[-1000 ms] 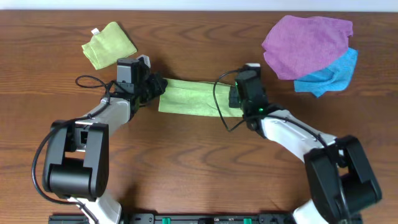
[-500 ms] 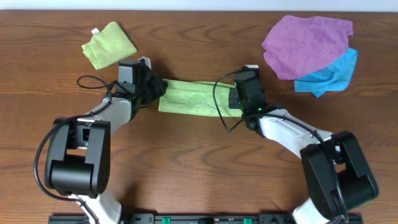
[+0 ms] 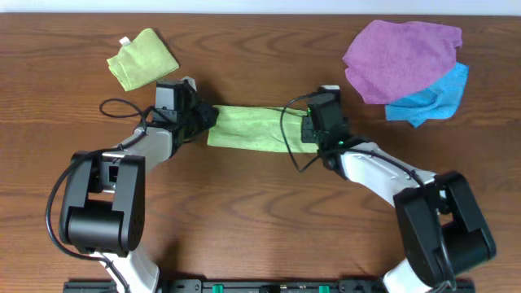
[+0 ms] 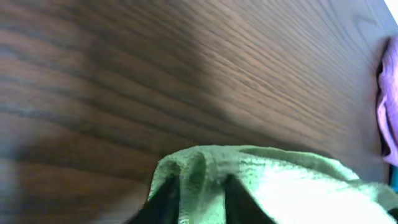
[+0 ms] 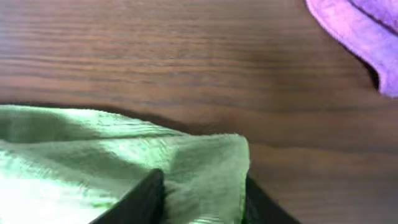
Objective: Fold the cloth
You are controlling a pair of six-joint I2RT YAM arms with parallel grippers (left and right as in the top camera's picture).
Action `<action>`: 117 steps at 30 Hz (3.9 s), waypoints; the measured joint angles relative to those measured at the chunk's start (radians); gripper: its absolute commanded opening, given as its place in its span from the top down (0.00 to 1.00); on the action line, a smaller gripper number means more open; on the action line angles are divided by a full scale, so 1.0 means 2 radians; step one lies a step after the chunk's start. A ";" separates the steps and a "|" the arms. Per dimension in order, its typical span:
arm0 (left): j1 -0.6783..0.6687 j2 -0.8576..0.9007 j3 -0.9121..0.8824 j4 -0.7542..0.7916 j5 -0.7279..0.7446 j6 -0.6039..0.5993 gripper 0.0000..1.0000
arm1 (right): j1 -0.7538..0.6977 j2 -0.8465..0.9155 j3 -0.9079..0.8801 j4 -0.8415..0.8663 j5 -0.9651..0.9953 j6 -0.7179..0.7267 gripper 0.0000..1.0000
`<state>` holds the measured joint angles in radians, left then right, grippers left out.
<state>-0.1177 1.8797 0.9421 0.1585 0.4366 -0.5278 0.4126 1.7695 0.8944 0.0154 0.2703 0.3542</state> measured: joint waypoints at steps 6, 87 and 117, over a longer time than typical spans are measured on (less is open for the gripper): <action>0.000 0.000 0.000 0.001 -0.005 0.003 0.38 | -0.001 0.000 0.000 -0.004 0.000 0.000 0.54; -0.042 0.012 0.000 -0.008 -0.039 -0.073 0.76 | -0.016 -0.078 -0.003 -0.196 -0.158 0.378 0.19; -0.042 0.012 0.000 -0.011 -0.039 -0.073 0.76 | -0.016 -0.009 -0.003 -0.098 -0.135 0.382 0.21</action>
<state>-0.2020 1.9030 0.9421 0.1360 0.3595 -0.6731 0.3805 1.7519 0.8879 -0.1802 0.0010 1.1187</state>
